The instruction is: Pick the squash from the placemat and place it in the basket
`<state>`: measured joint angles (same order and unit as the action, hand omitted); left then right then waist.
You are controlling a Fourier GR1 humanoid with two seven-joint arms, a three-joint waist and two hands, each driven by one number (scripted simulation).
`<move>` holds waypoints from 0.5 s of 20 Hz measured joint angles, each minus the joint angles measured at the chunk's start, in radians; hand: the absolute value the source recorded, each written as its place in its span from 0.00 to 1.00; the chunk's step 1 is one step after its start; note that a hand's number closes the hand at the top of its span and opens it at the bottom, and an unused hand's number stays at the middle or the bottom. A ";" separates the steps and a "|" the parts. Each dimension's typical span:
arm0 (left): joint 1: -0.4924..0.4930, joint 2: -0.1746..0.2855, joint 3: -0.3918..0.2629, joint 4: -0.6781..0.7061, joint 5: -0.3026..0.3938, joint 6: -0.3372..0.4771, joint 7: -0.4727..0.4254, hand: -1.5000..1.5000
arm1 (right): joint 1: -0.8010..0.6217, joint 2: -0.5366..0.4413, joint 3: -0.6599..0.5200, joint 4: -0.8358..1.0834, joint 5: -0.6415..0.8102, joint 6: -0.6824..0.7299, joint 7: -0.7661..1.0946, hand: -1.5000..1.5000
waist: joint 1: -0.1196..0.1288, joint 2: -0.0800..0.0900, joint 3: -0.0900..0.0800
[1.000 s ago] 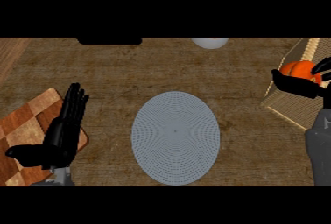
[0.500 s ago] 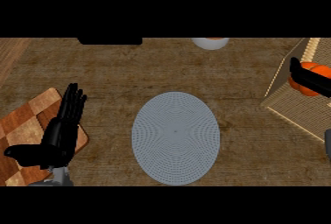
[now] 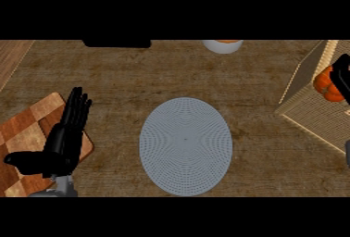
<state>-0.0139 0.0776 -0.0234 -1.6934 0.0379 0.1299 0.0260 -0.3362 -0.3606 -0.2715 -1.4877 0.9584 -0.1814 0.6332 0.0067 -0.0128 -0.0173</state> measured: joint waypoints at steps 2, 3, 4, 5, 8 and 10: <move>0.003 0.005 0.005 -0.006 0.004 -0.006 0.002 0.50 | 0.003 -0.003 -0.011 0.009 -0.019 -0.010 -0.021 1.00 | 0.002 0.000 -0.002; 0.007 0.000 -0.001 -0.009 -0.002 -0.002 0.003 0.50 | 0.002 -0.003 -0.017 0.013 -0.028 -0.014 -0.027 1.00 | 0.002 -0.001 -0.002; 0.015 -0.004 -0.008 -0.015 -0.006 -0.002 0.000 0.50 | 0.006 -0.003 -0.024 0.025 -0.039 -0.031 -0.050 1.00 | 0.004 -0.002 -0.005; 0.014 -0.002 -0.004 -0.021 -0.002 -0.003 0.008 0.50 | 0.005 -0.011 -0.035 0.039 -0.054 -0.037 -0.068 1.00 | 0.005 -0.002 -0.007; 0.019 -0.008 -0.007 -0.002 -0.005 -0.005 -0.011 0.50 | 0.000 -0.007 -0.058 0.062 -0.059 -0.070 -0.063 1.00 | 0.006 -0.002 -0.011; 0.016 -0.006 -0.004 -0.012 -0.002 -0.005 -0.001 0.50 | 0.000 -0.015 -0.082 0.084 -0.073 -0.084 -0.068 0.00 | 0.007 -0.002 -0.012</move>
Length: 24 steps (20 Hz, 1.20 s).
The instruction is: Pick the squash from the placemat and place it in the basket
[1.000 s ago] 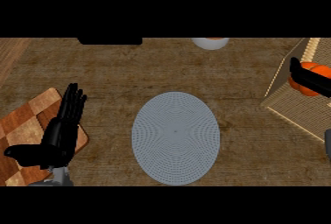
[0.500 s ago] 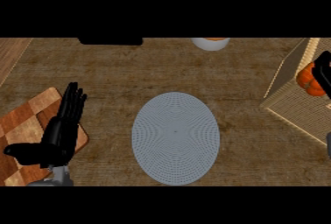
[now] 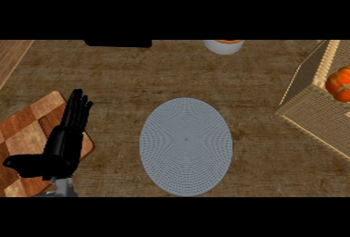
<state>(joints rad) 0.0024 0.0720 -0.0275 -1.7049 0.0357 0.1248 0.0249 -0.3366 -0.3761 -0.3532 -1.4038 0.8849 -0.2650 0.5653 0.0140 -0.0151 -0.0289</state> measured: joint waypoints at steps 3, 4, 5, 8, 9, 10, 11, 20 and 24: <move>-0.001 -0.002 -0.001 -0.011 0.000 0.003 0.009 0.50 | 0.005 -0.003 -0.006 0.006 -0.019 0.003 -0.008 0.00 | 0.000 -0.004 -0.006; 0.006 -0.002 -0.001 -0.004 0.000 -0.001 -0.004 0.50 | 0.013 0.000 -0.005 0.003 -0.022 -0.006 -0.019 0.00 | -0.001 -0.006 -0.009; 0.007 -0.002 -0.002 -0.004 0.000 -0.002 -0.004 0.50 | 0.017 -0.002 -0.004 0.000 -0.028 -0.006 -0.028 0.00 | -0.001 -0.007 -0.011; 0.000 -0.006 -0.002 0.003 -0.004 0.002 -0.007 0.50 | 0.010 -0.008 -0.017 0.020 -0.061 -0.012 -0.059 0.00 | 0.000 -0.005 -0.009; 0.003 -0.007 -0.004 -0.001 -0.007 0.004 -0.003 0.50 | 0.012 -0.008 -0.020 0.016 -0.069 -0.016 -0.066 0.00 | 0.000 -0.005 -0.009; -0.001 -0.008 -0.006 -0.002 -0.007 0.005 0.004 0.50 | 0.015 -0.003 -0.024 0.019 -0.078 -0.036 -0.085 0.00 | 0.000 -0.005 -0.009; -0.011 -0.008 -0.006 0.004 -0.007 0.003 0.006 0.50 | 0.007 -0.003 -0.029 0.029 -0.084 -0.051 -0.099 0.00 | 0.000 -0.004 -0.007; 0.007 -0.009 0.002 0.012 -0.007 -0.004 -0.018 0.50 | 0.051 -0.010 -0.071 -0.038 -0.078 -0.179 -0.148 0.00 | -0.010 0.003 0.011; -0.006 -0.004 0.015 0.036 -0.002 -0.012 -0.030 0.50 | 0.105 -0.031 -0.111 -0.086 -0.071 -0.187 -0.120 0.00 | -0.016 0.007 0.019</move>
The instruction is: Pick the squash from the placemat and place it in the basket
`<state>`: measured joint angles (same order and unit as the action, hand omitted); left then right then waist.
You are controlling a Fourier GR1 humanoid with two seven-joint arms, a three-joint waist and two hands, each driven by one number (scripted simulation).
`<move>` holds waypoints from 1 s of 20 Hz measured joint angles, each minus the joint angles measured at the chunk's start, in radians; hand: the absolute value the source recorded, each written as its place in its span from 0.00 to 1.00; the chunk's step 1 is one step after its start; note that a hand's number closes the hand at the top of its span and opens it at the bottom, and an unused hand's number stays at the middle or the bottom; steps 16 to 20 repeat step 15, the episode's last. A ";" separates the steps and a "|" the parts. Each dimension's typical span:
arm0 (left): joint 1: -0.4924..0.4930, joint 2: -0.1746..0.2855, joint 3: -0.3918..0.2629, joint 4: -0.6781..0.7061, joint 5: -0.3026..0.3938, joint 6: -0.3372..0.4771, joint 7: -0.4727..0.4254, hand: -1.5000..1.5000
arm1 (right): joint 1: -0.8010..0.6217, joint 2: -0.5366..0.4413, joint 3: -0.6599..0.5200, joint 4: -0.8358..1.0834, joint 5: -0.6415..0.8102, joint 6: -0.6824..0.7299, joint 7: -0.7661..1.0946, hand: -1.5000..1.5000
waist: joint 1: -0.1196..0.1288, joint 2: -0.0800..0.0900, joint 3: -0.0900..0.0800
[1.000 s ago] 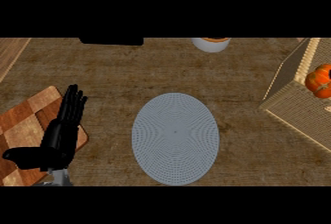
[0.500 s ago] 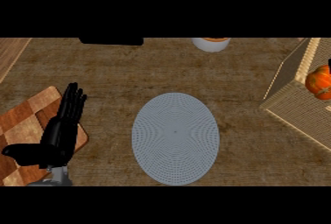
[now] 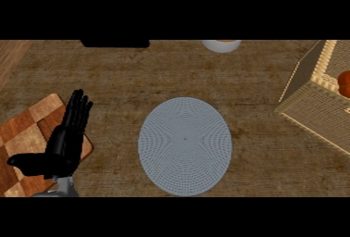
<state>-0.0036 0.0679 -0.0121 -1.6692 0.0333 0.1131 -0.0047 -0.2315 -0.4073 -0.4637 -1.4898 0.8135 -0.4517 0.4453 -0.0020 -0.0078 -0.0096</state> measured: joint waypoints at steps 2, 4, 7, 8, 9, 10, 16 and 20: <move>-0.012 -0.001 0.003 -0.003 0.001 0.003 0.015 0.50 | 0.037 -0.006 -0.024 -0.045 0.001 0.001 0.024 0.00 | -0.002 0.001 0.002; 0.000 -0.004 -0.001 -0.018 0.000 0.004 0.022 0.50 | 0.066 -0.022 -0.064 -0.099 -0.016 0.016 0.055 0.00 | -0.004 0.002 0.005; 0.010 -0.007 0.002 -0.022 0.003 0.003 0.021 0.50 | 0.131 -0.015 -0.128 -0.195 -0.088 0.023 0.058 0.00 | -0.009 0.003 0.007; 0.013 -0.002 0.007 -0.021 0.007 -0.002 0.017 0.50 | 0.157 -0.012 -0.155 -0.222 -0.125 0.023 0.044 0.00 | -0.011 0.003 0.007; 0.013 0.003 0.012 -0.026 0.012 -0.006 0.025 0.50 | 0.185 -0.018 -0.182 -0.257 -0.165 0.043 0.039 0.00 | -0.012 0.003 0.008; 0.019 -0.002 0.003 -0.026 0.001 -0.002 0.022 0.50 | 0.204 -0.033 -0.212 -0.271 -0.210 0.065 0.026 0.00 | -0.013 0.003 0.008; 0.014 -0.006 0.004 -0.024 -0.004 -0.001 0.018 0.50 | 0.309 -0.029 -0.319 -0.376 -0.382 0.147 -0.036 0.00 | -0.011 0.004 0.009; 0.014 -0.006 0.004 -0.024 -0.004 -0.001 0.018 0.50 | 0.309 -0.029 -0.319 -0.376 -0.382 0.147 -0.036 0.00 | -0.011 0.004 0.009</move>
